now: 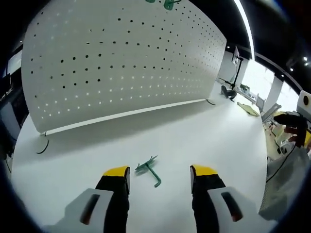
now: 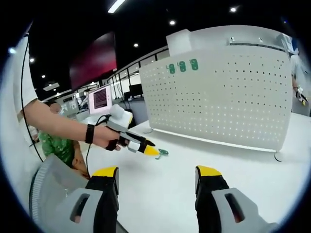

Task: Insert the hook assembly into the mounting plate slot until the hook locks in place.

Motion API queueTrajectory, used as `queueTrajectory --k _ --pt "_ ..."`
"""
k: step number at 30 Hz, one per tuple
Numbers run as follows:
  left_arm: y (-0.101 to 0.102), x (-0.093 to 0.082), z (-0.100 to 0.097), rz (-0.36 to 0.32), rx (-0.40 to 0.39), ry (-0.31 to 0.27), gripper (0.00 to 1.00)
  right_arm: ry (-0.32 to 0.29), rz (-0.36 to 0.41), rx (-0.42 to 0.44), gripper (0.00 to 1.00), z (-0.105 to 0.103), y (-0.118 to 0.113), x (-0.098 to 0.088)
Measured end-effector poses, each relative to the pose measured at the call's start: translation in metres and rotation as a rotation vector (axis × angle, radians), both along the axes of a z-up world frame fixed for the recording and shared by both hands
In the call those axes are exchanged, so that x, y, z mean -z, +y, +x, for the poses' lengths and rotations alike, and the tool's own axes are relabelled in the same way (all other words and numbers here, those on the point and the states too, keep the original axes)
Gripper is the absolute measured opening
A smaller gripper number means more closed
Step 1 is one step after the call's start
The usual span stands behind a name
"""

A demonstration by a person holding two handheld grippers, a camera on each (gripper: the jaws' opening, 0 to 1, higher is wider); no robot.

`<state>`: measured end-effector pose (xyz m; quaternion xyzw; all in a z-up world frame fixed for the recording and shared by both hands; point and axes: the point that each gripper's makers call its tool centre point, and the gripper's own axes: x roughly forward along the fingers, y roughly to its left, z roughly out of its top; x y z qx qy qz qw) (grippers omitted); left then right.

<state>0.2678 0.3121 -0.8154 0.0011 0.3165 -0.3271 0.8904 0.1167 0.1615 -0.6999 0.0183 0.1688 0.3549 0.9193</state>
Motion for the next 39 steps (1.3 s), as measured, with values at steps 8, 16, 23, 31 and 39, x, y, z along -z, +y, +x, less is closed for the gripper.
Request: queueTrajectory --k 8,16,23,31,39 --pt "-0.007 0.002 0.003 -0.006 0.020 0.004 0.53 0.006 -0.002 0.010 0.63 0.001 -0.003 0.003" --pt "-0.014 0.011 0.000 0.039 0.083 0.016 0.57 -0.011 0.021 0.033 0.62 0.006 -0.009 -0.003" --pt "-0.019 0.013 -0.003 0.054 0.113 0.011 0.56 -0.008 0.014 0.029 0.62 0.006 -0.011 -0.001" --pt "-0.022 0.019 -0.013 0.105 0.174 0.023 0.47 -0.016 0.020 0.024 0.62 0.008 -0.009 -0.003" --pt "-0.014 0.017 -0.004 0.128 0.126 -0.002 0.30 -0.014 0.019 0.021 0.62 0.007 -0.008 -0.003"
